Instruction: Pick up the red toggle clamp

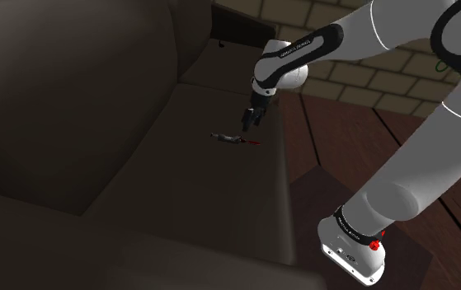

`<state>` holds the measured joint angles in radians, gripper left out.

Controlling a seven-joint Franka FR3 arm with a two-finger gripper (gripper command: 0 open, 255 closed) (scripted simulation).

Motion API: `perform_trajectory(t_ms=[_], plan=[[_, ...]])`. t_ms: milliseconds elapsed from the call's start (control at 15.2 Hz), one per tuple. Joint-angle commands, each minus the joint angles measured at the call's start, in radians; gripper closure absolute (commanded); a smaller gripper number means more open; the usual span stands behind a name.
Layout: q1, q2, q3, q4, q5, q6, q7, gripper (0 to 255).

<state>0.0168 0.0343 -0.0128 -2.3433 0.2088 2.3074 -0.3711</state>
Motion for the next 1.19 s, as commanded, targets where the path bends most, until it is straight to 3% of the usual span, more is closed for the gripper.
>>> perform_trajectory(t_ms=[0, 198, 858, 924, 1122], plan=[[-0.003, 0.091, -0.002, 0.045, 0.020, 0.044, -0.028, 0], [-0.008, 0.211, 0.004, 0.115, 0.048, 0.092, -0.058, 0], [-0.014, 0.311, 0.016, 0.123, 0.075, 0.182, -0.089, 0], [-0.014, 0.309, 0.016, 0.121, 0.075, 0.181, -0.089, 255], [-0.014, 0.309, 0.016, 0.122, 0.075, 0.181, -0.089, 255]])
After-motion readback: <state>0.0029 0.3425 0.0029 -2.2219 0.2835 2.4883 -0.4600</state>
